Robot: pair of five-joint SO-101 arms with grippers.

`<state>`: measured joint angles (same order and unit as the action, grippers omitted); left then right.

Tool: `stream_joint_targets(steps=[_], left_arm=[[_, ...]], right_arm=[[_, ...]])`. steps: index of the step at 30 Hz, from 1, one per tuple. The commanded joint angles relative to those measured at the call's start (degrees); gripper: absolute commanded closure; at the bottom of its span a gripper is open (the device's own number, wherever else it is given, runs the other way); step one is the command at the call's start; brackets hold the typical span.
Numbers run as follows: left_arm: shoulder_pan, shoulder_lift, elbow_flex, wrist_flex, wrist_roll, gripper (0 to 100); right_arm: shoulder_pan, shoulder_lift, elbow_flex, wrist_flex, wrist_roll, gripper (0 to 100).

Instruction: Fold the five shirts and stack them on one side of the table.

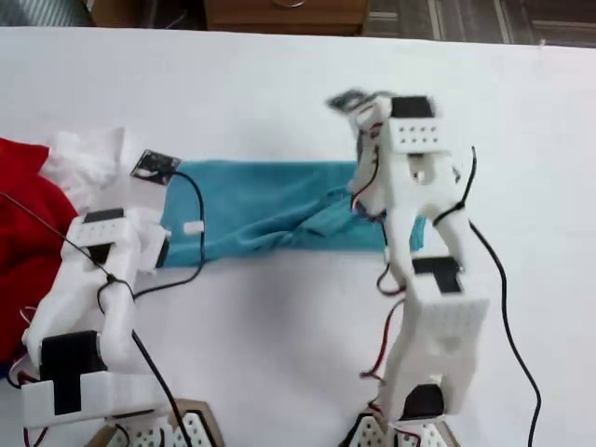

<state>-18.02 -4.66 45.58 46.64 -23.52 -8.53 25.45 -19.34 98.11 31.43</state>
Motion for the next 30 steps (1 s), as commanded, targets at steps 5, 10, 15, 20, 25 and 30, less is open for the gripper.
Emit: stream_joint_targets(steps=[5,10,15,20,25,30], left_arm=[[-0.62,-0.53,0.04,-0.88,0.35,97],[-0.62,-0.53,0.04,-0.88,0.35,97],[-0.62,-0.53,0.04,-0.88,0.35,97],[-0.62,-0.53,0.04,-0.88,0.35,97],[-0.62,-0.53,0.04,-0.88,0.35,97],[-0.62,-0.53,0.13,-0.88,0.35,97]], right_arm=[[-7.08,-13.49,23.03,-16.31,-0.44,97.8],[-9.27,-12.09,25.67,-24.04,-0.70,97.8],[-10.59,-11.56,24.53,-27.47,-0.79,97.8],[-10.42,-11.38,22.24,-32.92,-6.77,97.9],[-10.24,-7.96,19.96,-40.84,-8.44,97.9],[-9.89,-4.97,13.63,-41.54,-8.35,97.9]])
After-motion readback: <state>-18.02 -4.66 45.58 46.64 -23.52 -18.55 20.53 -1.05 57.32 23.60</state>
